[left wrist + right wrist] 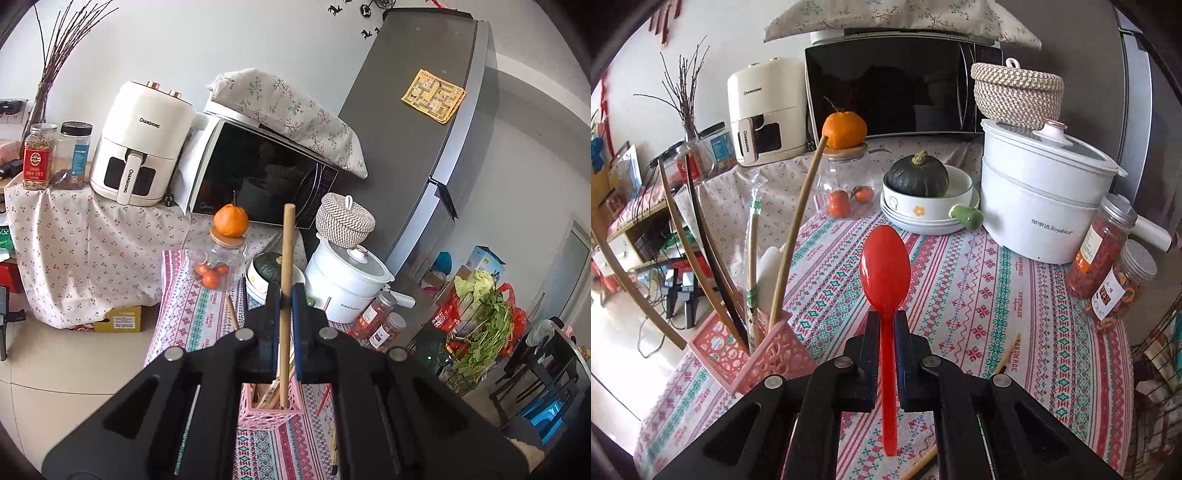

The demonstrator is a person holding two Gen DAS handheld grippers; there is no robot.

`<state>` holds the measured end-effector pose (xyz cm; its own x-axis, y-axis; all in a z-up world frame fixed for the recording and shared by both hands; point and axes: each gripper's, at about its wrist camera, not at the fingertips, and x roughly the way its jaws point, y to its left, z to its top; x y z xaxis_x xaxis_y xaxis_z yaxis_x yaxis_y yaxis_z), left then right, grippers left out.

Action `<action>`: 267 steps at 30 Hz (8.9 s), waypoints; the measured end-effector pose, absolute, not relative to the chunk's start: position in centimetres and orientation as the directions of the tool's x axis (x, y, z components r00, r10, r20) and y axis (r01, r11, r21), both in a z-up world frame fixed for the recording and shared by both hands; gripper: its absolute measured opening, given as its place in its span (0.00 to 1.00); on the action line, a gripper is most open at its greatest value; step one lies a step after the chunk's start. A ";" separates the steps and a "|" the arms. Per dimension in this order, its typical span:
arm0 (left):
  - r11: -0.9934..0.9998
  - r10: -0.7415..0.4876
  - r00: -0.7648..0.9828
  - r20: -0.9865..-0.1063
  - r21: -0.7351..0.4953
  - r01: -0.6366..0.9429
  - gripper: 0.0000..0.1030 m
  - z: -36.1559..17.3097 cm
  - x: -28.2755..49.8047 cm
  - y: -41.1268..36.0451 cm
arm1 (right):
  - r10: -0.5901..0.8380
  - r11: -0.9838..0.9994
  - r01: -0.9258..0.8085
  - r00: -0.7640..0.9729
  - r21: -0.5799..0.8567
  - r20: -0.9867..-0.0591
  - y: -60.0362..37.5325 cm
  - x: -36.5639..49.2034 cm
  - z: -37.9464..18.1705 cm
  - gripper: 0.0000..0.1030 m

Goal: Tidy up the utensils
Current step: 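Carry the red spoon toward the pink caddy with the right tool while the left tool holds its chopstick, then lower the red spoon from the right tool into the pink caddy while the left tool holds its chopstick, then release the wooden chopstick from the left tool into the pink caddy, then move the left tool to the loose wooden chopstick on the cloth and grasp it, then lift the wooden chopstick with the left tool while the right tool reaches the black chopstick, then grasp the black chopstick with the right tool and lift it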

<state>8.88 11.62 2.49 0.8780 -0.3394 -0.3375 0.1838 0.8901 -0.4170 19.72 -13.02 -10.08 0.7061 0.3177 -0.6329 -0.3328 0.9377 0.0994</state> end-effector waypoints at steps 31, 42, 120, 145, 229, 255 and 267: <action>0.858 -0.512 0.701 -0.496 -0.325 0.397 0.07 0.3 6.7 6.3 | 0.350 0.873 -0.484 0.537 0.059 -0.768 -8.5 32.6 -21.0 0.29; 0.845 -0.531 0.636 -0.560 -0.295 0.446 0.07 -1.2 6.4 4.0 | 0.335 0.884 -0.463 0.533 0.064 -0.777 -9.6 32.6 -20.9 0.09; 0.944 -0.226 0.693 -0.684 -0.329 -0.016 0.98 -3.8 11.4 13.9 | 0.354 0.934 -0.319 0.885 0.159 -0.302 -4.9 15.0 -5.9 0.57; 0.953 -0.288 0.565 -0.773 -0.176 0.245 0.99 -6.5 9.0 1.5 | 0.070 0.991 0.029 0.702 0.128 -0.709 -20.7 11.6 -6.9 1.00; 0.858 -0.424 0.467 -0.776 -0.179 0.481 0.07 -6.7 9.8 -4.2 | 0.141 0.976 0.104 0.374 0.192 -0.917 -25.1 17.0 -17.2 1.00; 0.876 -0.443 0.518 -0.732 -0.233 0.422 0.07 -4.8 7.9 3.2 | 0.111 0.993 -0.076 0.414 0.087 -0.903 -15.5 21.7 -20.8 0.08; 0.879 -0.456 0.590 -0.666 -0.236 0.414 0.07 -2.5 6.9 4.3 | 0.254 0.966 -0.115 0.600 0.232 -0.759 -18.2 17.3 -14.1 0.06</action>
